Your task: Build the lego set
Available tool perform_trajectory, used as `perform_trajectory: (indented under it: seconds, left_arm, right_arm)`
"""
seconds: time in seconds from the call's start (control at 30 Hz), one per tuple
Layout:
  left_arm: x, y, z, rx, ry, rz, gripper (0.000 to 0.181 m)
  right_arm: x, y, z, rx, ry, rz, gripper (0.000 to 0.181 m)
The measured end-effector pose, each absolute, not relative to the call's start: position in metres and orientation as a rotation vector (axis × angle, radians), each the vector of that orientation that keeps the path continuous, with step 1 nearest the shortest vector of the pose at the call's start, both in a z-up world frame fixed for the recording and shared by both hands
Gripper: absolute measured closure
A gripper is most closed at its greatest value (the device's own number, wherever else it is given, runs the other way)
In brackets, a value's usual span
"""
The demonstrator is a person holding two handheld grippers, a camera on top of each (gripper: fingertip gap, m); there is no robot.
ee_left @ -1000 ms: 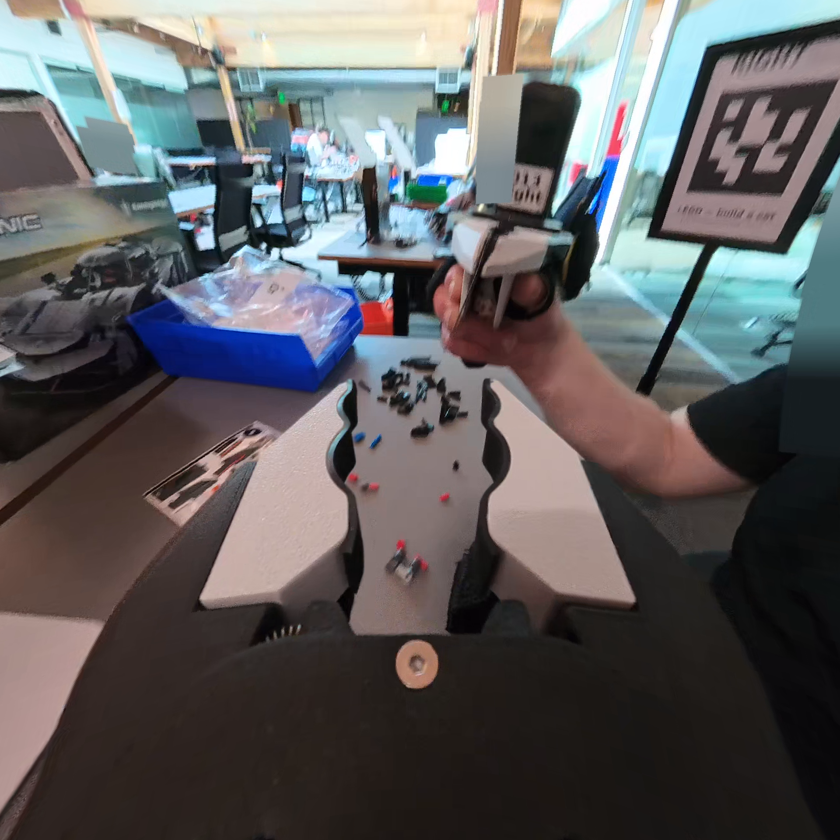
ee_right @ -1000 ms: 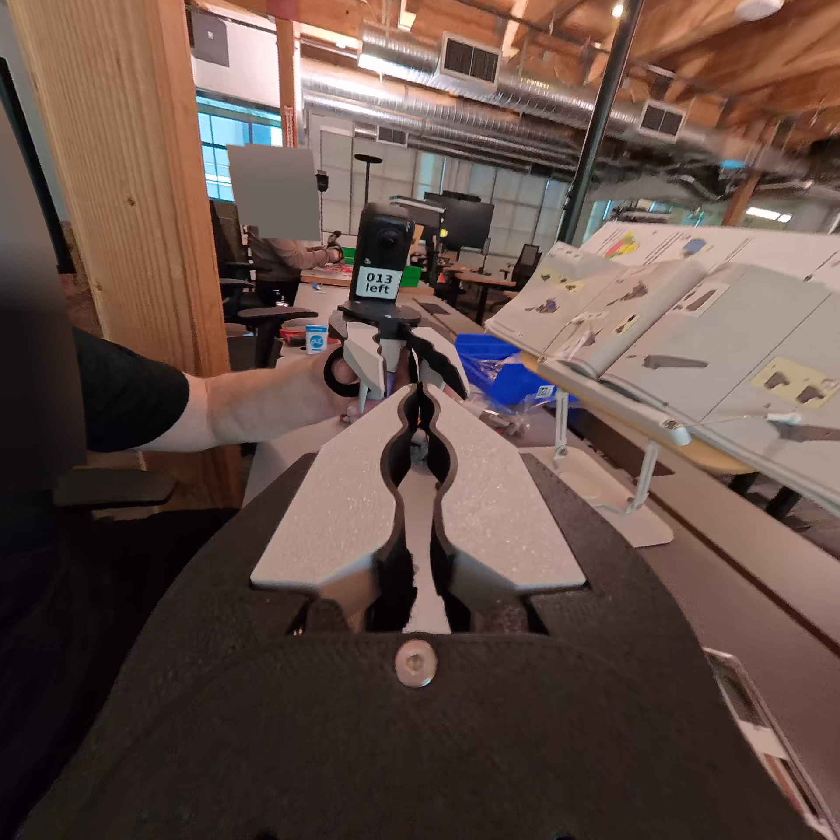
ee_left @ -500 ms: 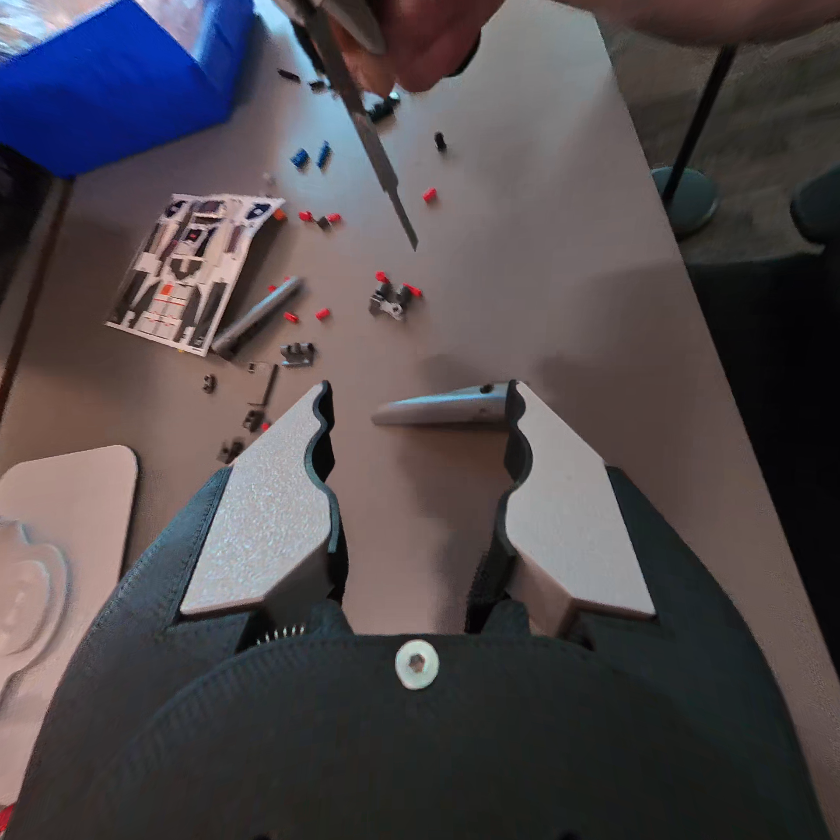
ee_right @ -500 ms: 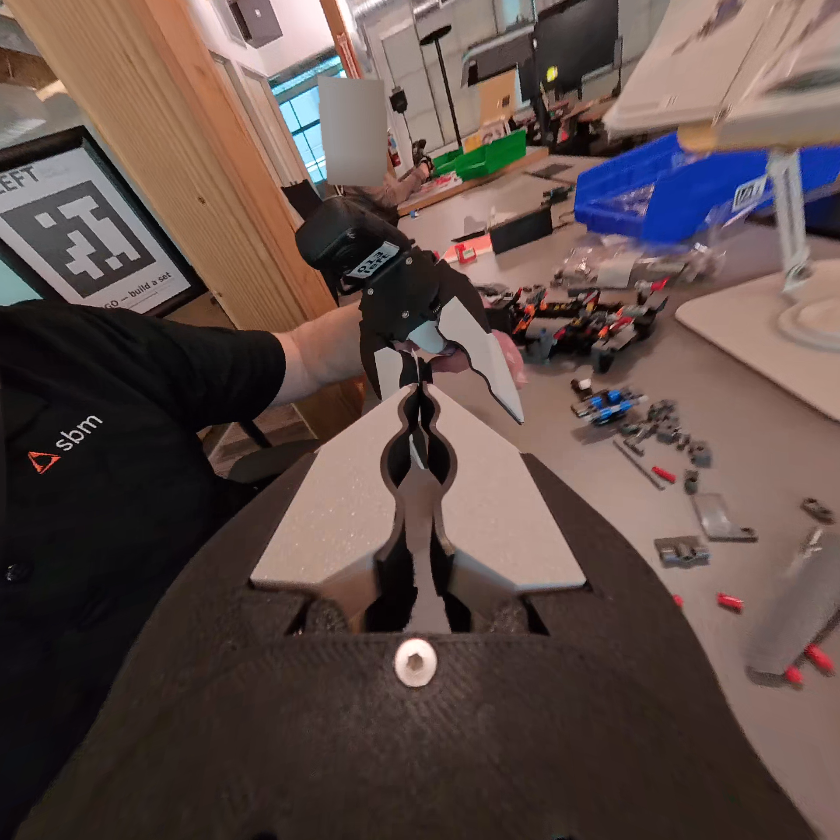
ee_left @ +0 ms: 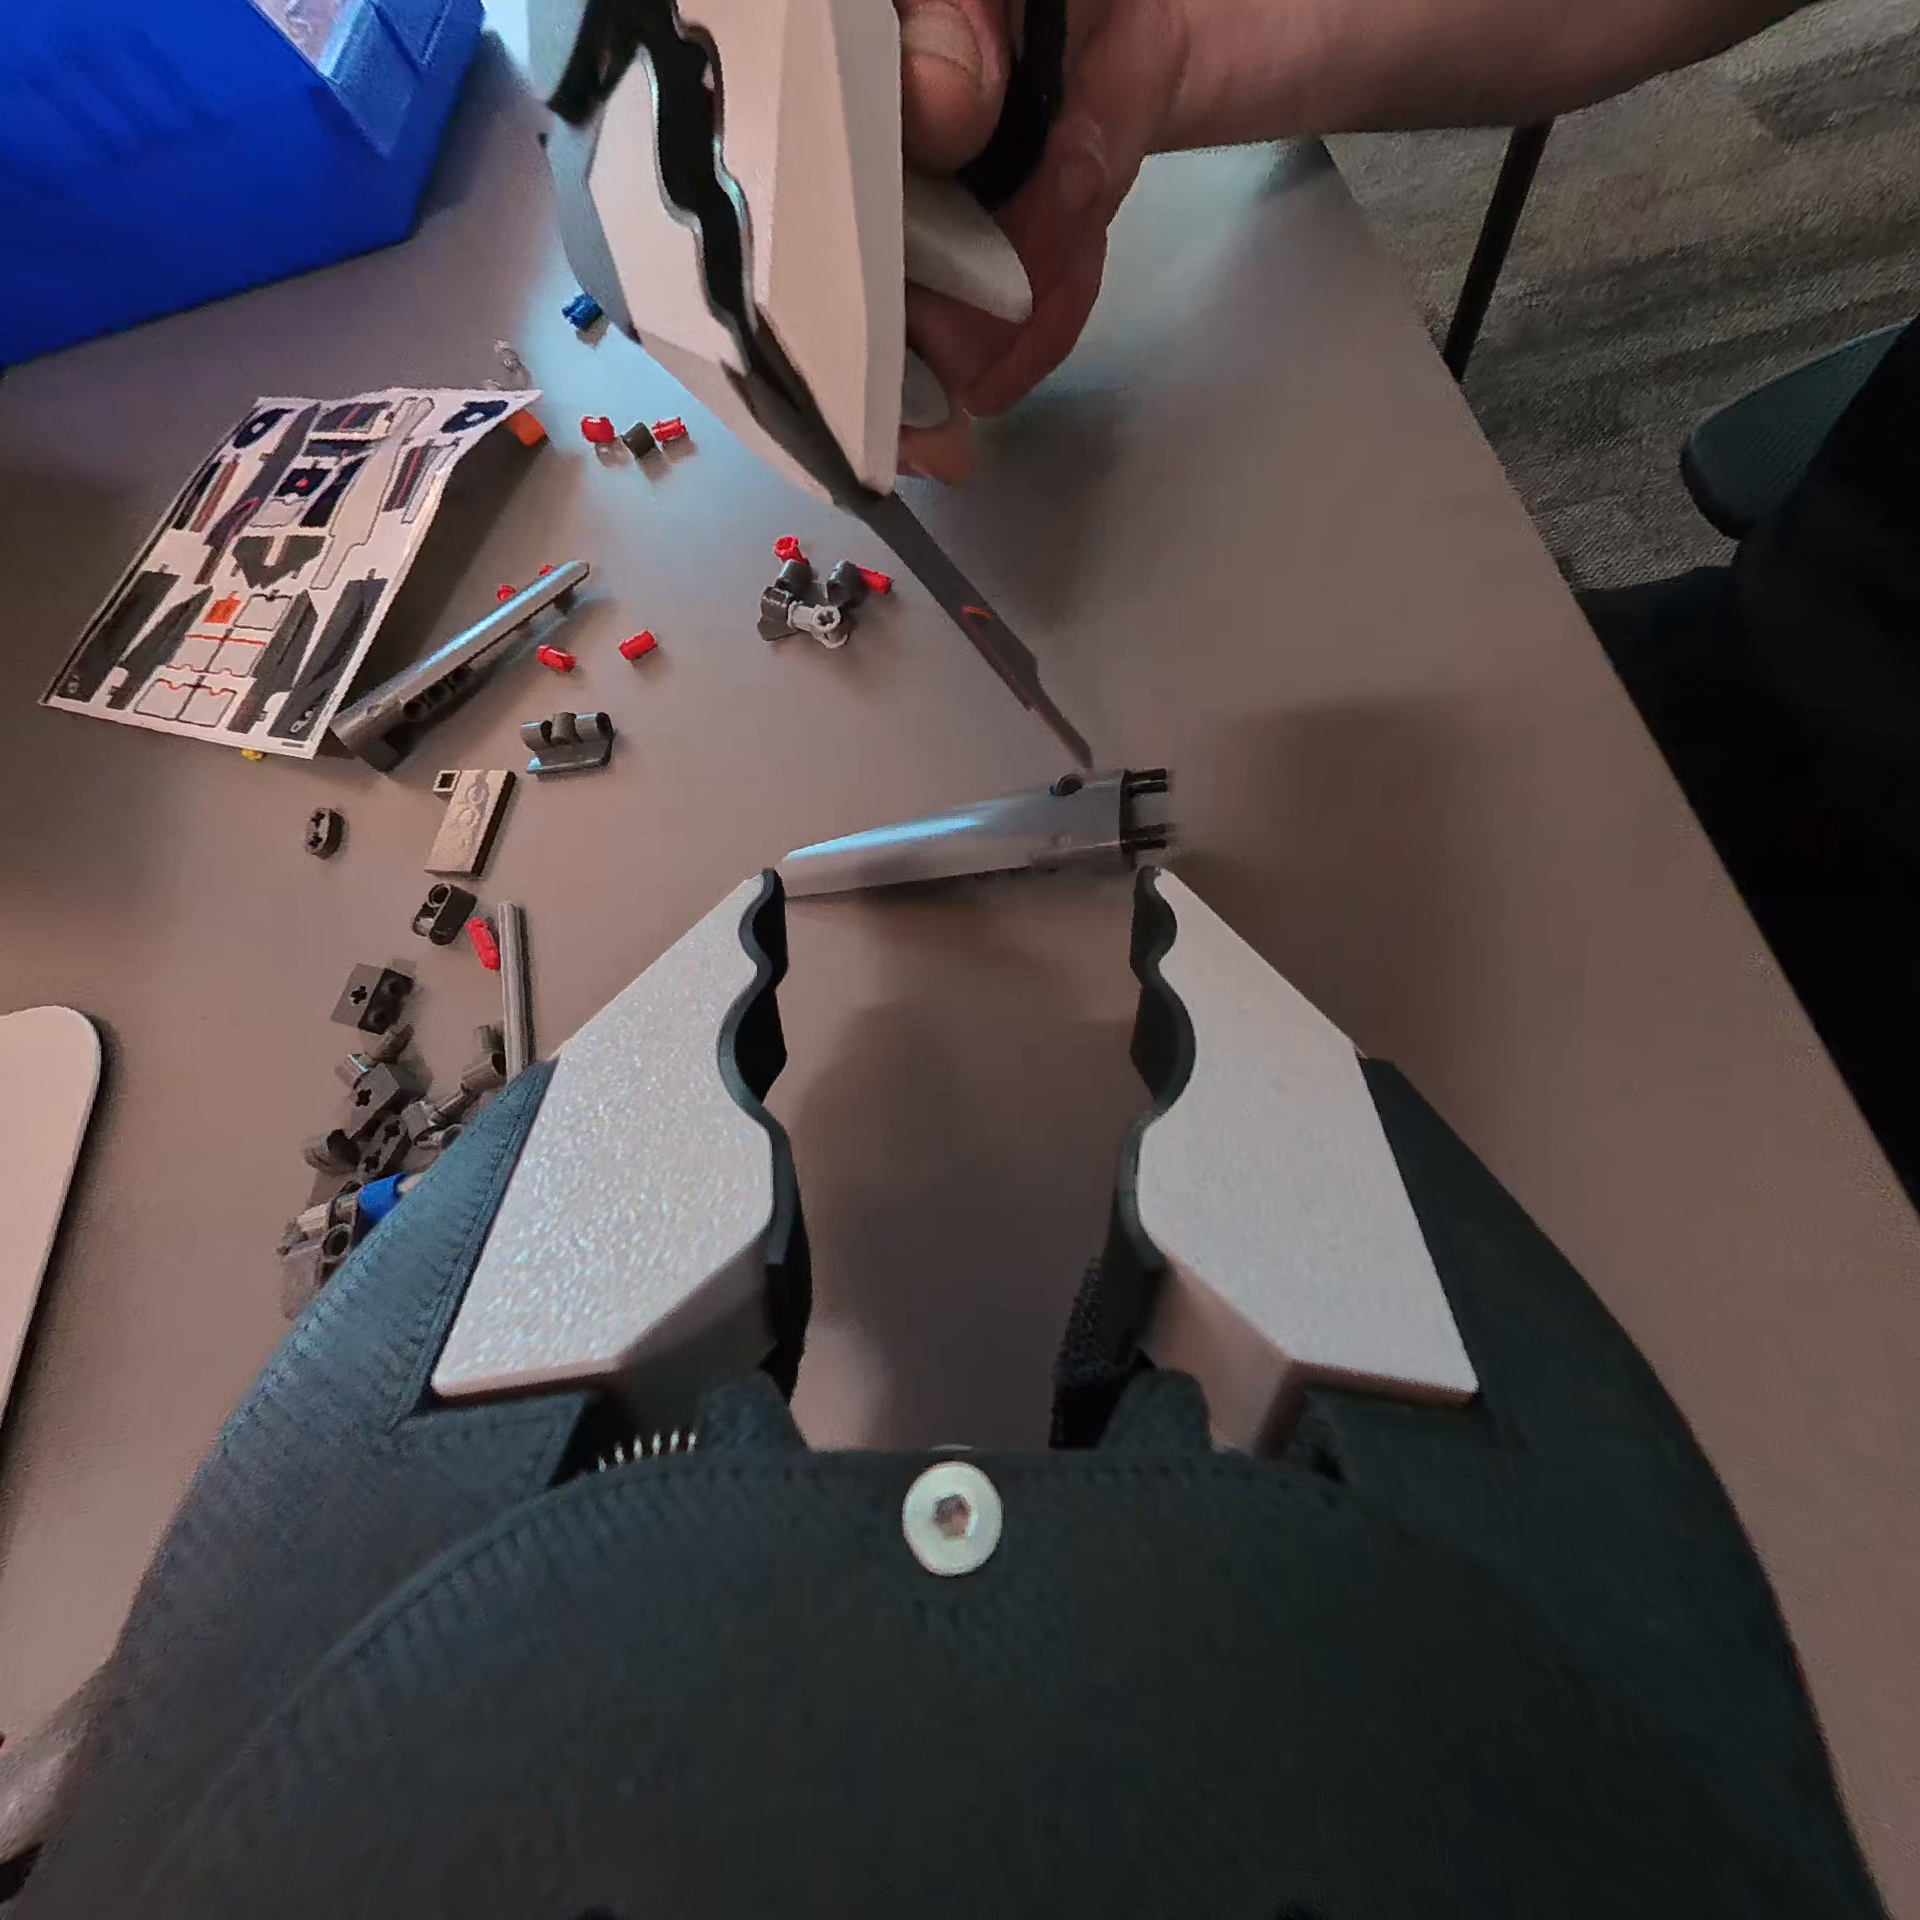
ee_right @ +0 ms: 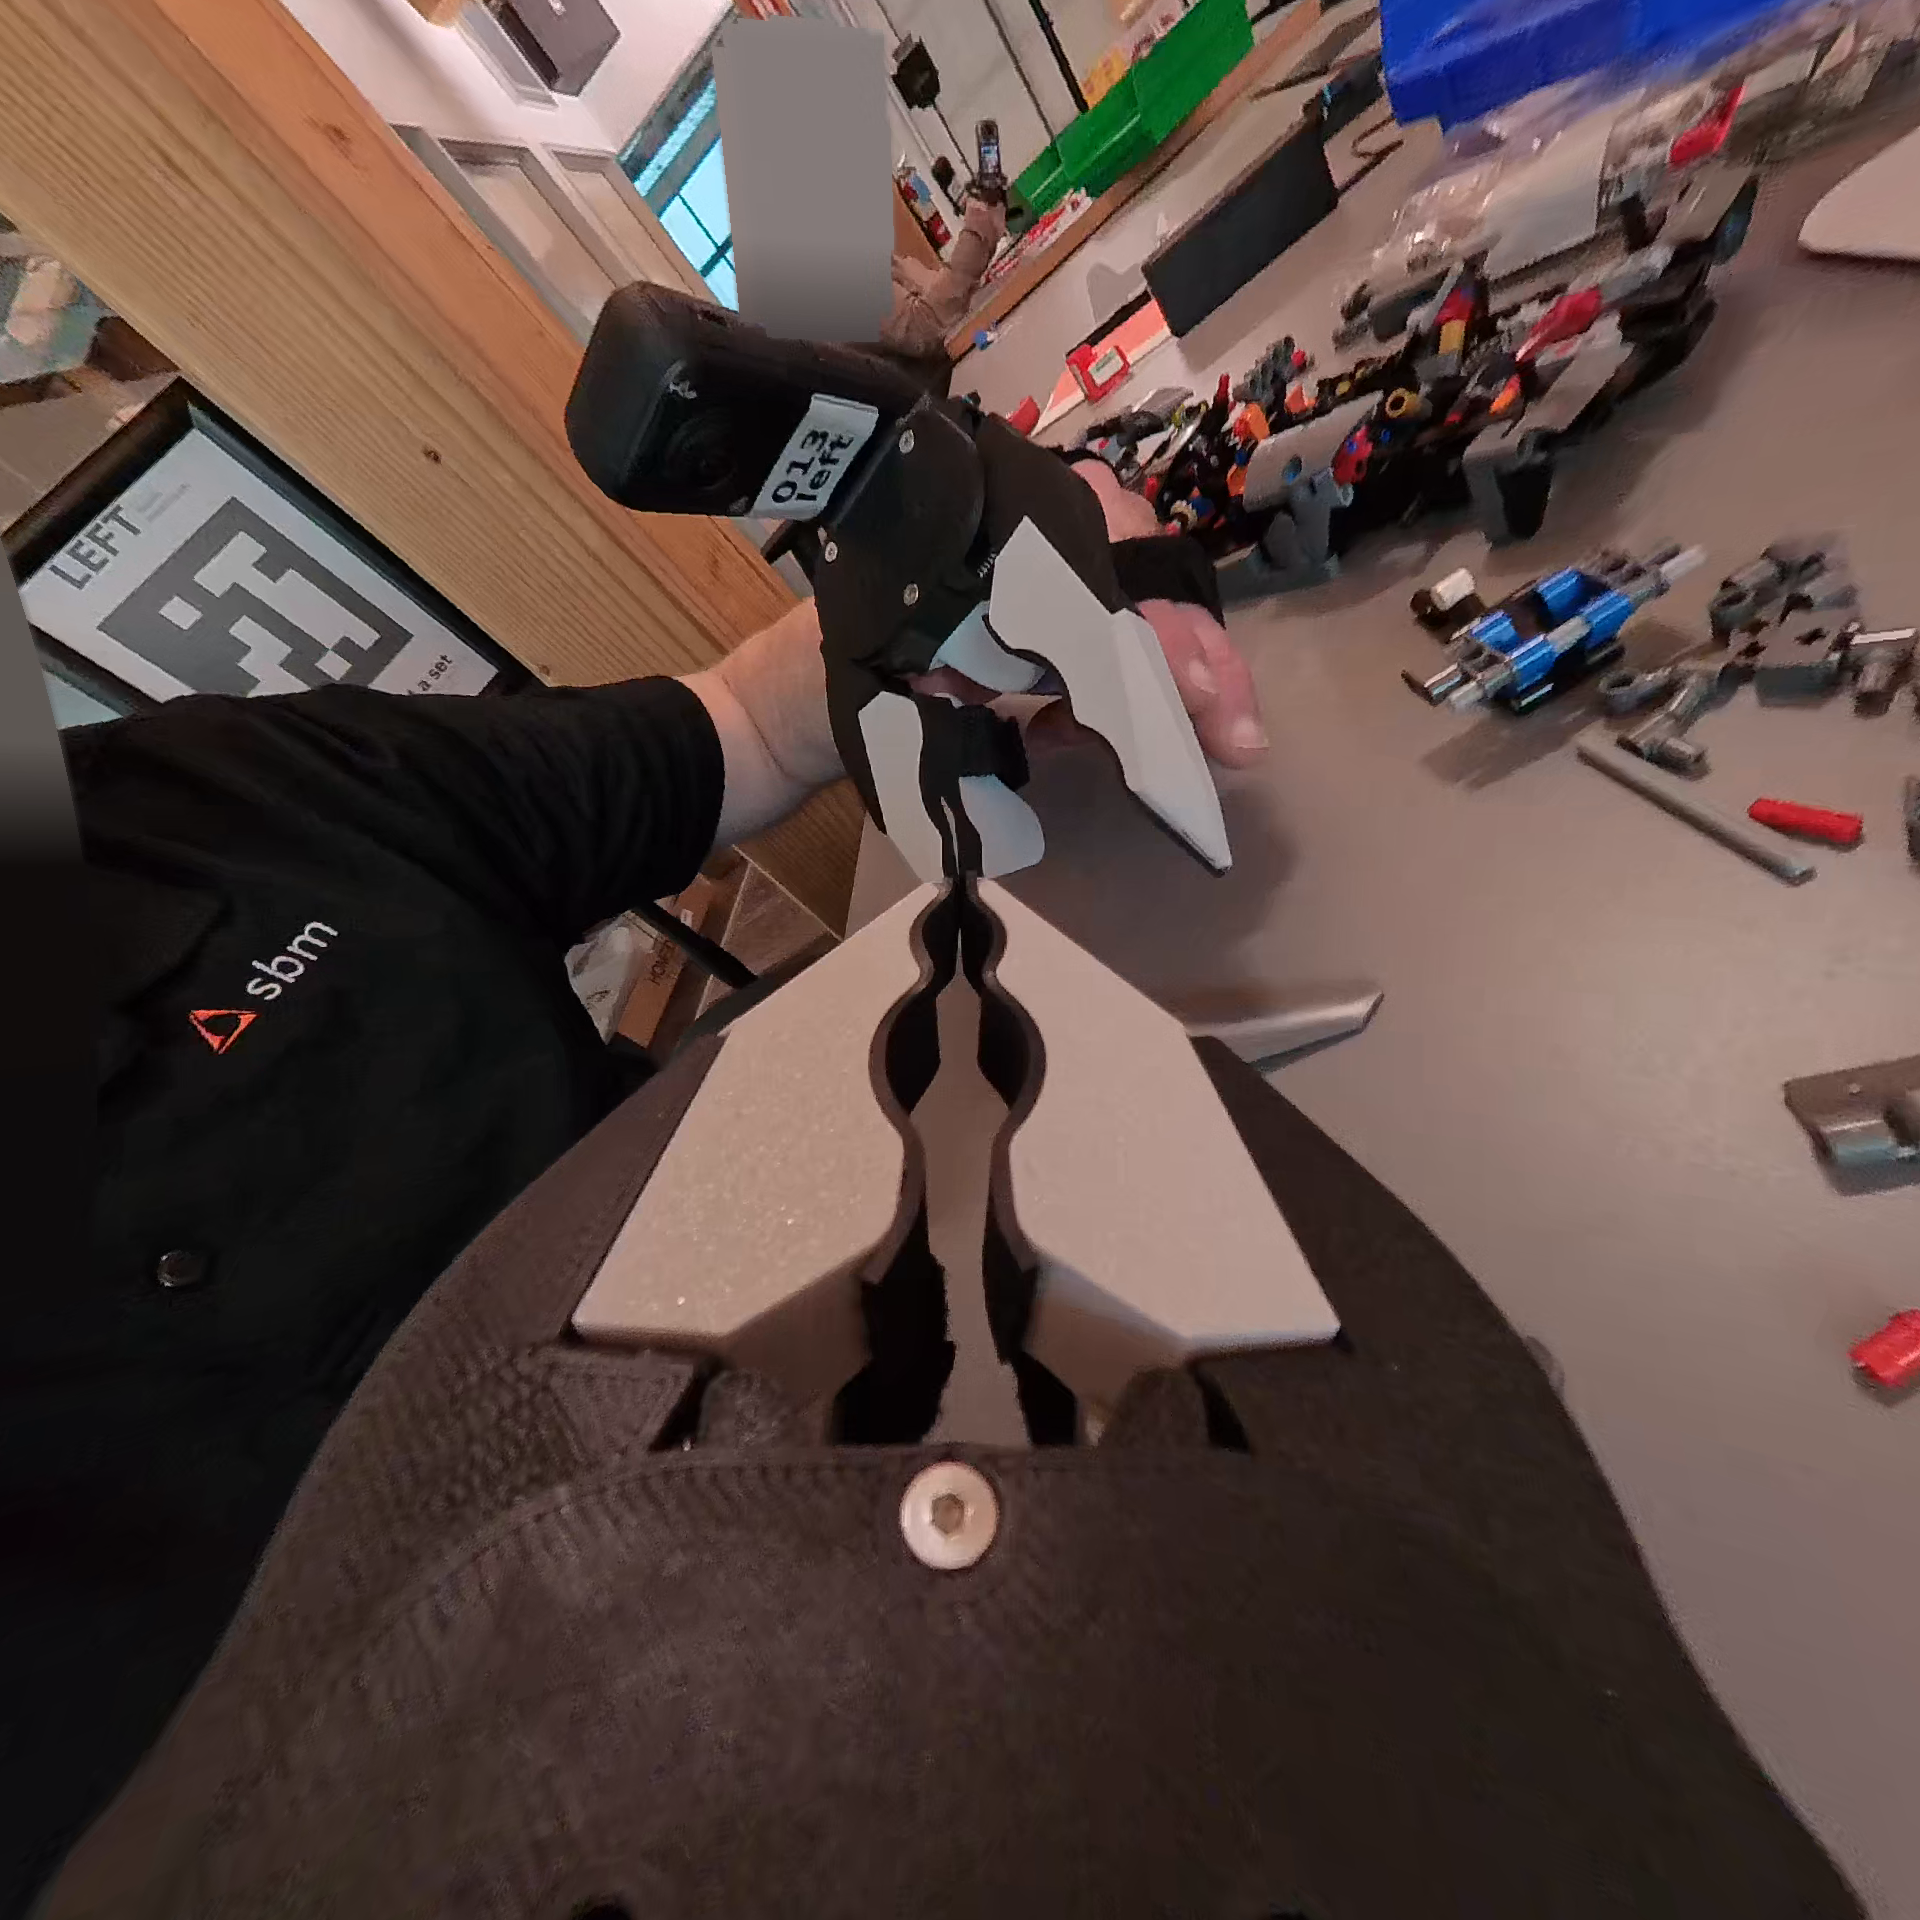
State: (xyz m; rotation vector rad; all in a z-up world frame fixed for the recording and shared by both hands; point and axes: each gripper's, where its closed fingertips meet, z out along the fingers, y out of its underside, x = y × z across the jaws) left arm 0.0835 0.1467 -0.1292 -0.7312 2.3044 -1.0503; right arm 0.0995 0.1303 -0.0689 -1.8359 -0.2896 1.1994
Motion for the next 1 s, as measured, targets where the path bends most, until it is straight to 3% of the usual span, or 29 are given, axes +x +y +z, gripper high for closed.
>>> perform_trajectory:
  seconds: [1.0]
  left_arm:
    - [0.079,0.14,-0.14,-0.67,2.316,-0.968,0.124]
  right_arm:
    - [0.098,0.134,-0.078,-1.847,-0.257,1.319,0.181]
